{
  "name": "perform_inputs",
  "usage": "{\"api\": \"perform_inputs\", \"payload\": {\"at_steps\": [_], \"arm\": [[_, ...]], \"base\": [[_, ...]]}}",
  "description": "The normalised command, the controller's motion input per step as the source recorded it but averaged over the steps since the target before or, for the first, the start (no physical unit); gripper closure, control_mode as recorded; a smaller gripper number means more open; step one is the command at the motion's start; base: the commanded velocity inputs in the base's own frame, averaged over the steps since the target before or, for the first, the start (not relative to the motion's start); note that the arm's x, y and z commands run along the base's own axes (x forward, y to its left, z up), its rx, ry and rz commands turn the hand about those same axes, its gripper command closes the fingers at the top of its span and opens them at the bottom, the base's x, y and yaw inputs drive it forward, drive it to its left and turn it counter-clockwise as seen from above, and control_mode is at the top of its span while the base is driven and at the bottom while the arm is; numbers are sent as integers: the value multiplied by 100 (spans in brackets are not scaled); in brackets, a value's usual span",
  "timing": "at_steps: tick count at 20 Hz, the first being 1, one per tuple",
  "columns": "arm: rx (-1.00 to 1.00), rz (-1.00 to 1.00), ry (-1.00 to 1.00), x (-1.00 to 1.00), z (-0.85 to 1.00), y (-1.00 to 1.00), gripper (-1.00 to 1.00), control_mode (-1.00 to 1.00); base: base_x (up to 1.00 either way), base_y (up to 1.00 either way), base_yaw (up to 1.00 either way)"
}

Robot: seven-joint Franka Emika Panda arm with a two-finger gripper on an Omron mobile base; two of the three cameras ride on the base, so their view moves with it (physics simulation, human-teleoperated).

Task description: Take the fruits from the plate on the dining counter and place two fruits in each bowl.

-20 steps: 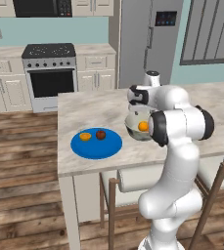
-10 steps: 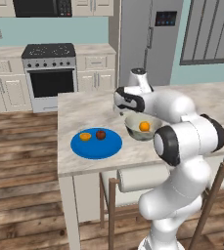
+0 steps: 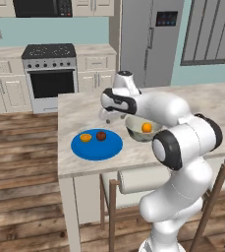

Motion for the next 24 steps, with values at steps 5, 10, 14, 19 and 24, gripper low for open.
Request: {"api": "perform_inputs", "payload": {"at_steps": [5, 10, 14, 19, 24], "arm": [[0, 8, 19, 0, -6, 40, -100, -100], [0, 0, 10, 22, -14, 16, -100, -100], [-6, 0, 1, 26, -56, 7, -100, -100], [-11, 0, -2, 10, -70, 18, -100, -100], [-1, 0, 0, 23, -30, 23, -100, -100]], "base": [[0, 0, 0], [0, 0, 0], [0, 0, 0], [0, 0, 0], [0, 0, 0]]}}
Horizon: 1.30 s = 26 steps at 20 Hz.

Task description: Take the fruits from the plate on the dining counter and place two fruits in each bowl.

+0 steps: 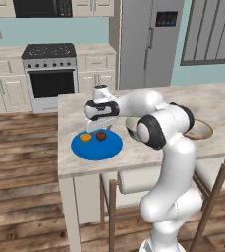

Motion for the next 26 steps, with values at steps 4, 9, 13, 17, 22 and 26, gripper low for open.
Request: {"api": "perform_inputs", "payload": {"at_steps": [4, 9, 13, 17, 22, 26], "arm": [[1, 0, 0, 35, 0, 0, -100, -100], [0, 0, -1, 31, -6, -2, -100, -100], [0, 0, 0, 16, -14, -2, -100, -100], [0, 0, 0, 0, -26, -6, -100, -100], [0, 0, 0, 0, -30, -15, -100, -100], [0, 0, 0, 0, -21, -16, -100, -100]], "base": [[0, 0, 0], [0, 0, 0], [0, 0, 0], [0, 0, 0], [0, 0, 0], [0, 0, 0]]}}
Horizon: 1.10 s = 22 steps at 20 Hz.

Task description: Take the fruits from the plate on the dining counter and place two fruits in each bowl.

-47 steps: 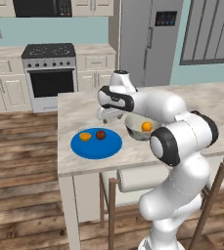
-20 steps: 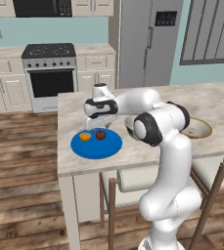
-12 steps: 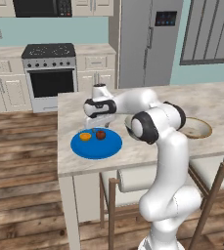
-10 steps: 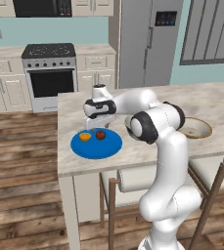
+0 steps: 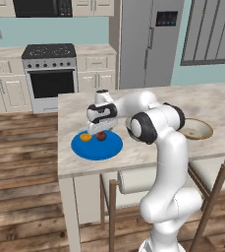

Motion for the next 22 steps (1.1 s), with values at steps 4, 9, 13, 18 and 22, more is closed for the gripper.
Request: {"api": "perform_inputs", "payload": {"at_steps": [4, 9, 13, 18, 22], "arm": [[0, 0, 0, 0, -26, 0, -100, -100], [0, 0, 0, 0, -19, 0, -100, -100], [0, 0, 0, 0, -21, 0, 100, -100], [0, 0, 0, 0, -4, 0, 100, -100], [0, 0, -2, -8, 21, -4, 100, -100]], "base": [[0, 0, 0], [0, 0, 0], [0, 0, 0], [0, 0, 0], [0, 0, 0]]}}
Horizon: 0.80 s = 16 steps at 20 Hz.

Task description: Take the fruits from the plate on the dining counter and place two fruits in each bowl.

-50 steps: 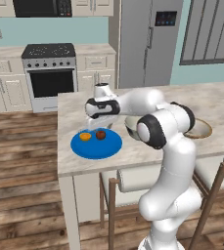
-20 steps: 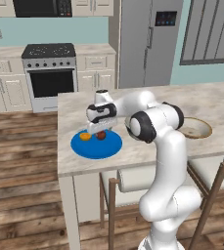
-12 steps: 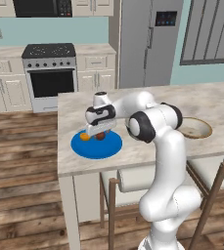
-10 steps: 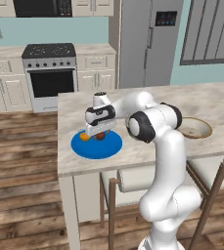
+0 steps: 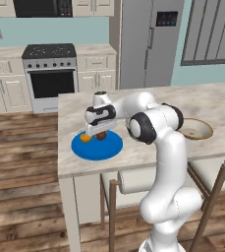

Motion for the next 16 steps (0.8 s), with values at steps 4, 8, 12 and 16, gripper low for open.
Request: {"api": "perform_inputs", "payload": {"at_steps": [4, 8, 12, 16], "arm": [[0, 6, -6, -38, 48, -36, 100, -100], [0, -3, -6, -50, 95, -28, 100, -100], [0, -4, -22, -70, 100, -27, 100, -100], [0, -7, -17, -62, 96, -51, 100, -100]], "base": [[0, 0, 0], [0, 0, 0], [0, 0, 0], [0, 0, 0]]}}
